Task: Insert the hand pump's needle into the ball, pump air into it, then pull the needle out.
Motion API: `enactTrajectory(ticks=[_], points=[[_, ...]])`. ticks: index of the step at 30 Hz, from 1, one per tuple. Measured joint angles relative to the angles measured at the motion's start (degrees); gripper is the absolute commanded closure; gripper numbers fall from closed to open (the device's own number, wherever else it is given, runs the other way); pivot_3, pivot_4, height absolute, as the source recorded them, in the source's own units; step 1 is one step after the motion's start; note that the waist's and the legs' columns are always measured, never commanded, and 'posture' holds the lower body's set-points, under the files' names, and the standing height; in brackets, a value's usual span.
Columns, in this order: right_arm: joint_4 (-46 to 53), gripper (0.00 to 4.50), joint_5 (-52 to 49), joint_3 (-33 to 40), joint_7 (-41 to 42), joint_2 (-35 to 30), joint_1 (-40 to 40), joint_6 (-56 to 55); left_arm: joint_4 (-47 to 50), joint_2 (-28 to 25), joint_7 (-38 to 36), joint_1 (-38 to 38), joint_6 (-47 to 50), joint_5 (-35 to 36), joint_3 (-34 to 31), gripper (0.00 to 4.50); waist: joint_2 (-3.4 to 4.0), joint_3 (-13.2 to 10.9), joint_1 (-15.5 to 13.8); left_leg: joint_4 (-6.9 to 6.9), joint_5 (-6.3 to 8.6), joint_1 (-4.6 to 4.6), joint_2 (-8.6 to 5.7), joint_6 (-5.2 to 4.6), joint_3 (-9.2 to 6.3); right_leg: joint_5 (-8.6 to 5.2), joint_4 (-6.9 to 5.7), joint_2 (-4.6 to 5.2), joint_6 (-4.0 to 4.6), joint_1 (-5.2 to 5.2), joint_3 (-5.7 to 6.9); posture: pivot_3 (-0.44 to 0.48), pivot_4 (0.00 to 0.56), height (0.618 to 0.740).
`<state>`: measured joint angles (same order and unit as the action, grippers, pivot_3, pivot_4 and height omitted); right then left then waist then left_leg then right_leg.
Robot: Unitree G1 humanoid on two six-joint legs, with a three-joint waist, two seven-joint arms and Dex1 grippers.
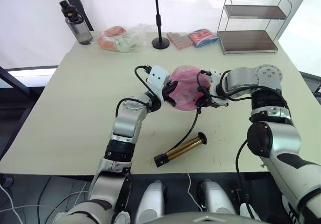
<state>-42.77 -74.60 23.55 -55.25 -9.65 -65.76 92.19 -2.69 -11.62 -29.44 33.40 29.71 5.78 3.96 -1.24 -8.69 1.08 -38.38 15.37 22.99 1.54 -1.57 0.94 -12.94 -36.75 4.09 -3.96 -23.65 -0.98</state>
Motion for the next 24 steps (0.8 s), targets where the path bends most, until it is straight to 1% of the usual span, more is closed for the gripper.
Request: enactTrajectory(ticks=[6, 12, 19, 24], points=[[-0.1, 4.15, 4.6, 4.9, -1.6, 3.2, -1.3, -0.1, 1.0, 0.7, 0.0, -0.6, 2.1, 1.8, -1.5, 4.4, 0.0, 0.0, 0.1, 0.01, 0.0, -0.01, 0.0, 0.0, 0.0, 0.0, 0.0, -0.01, 0.0, 0.0, 0.0, 0.0, 0.15, 0.74], [-0.1, 4.15, 9.7, 9.2, -1.2, 5.4, -2.2, -0.1, 1.5, 0.8, 0.1, -1.2, 3.3, 3.4, -2.6, 4.4, 0.01, 0.0, 0.5, 0.03, 0.0, -0.04, 0.0, 0.0, -0.01, 0.0, 0.0, -0.01, 0.0, 0.02, 0.0, 0.0, 0.15, 0.74], [-0.1, 4.15, 16.7, 11.4, 3.5, 6.4, -2.9, -0.1, 1.5, 1.3, 0.1, -1.2, 4.5, 4.5, -3.5, 4.4, 0.05, 0.0, 1.0, 0.03, 0.0, -0.1, 0.0, 0.0, -0.02, 0.0, -0.01, -0.01, 0.0, 0.08, 0.01, 0.0, 0.15, 0.74], [-2.3, 4.15, 21.3, 14.2, 5.7, 6.9, -4.4, -0.6, 1.3, 1.3, 0.1, -1.1, 5.4, 5.6, -3.7, 4.4, 0.06, 0.1, 1.0, 0.03, 0.0, -0.11, 0.0, 0.0, -0.01, 0.0, 0.0, -0.01, 0.0, 0.09, 0.0, 0.0, 0.15, 0.74]])
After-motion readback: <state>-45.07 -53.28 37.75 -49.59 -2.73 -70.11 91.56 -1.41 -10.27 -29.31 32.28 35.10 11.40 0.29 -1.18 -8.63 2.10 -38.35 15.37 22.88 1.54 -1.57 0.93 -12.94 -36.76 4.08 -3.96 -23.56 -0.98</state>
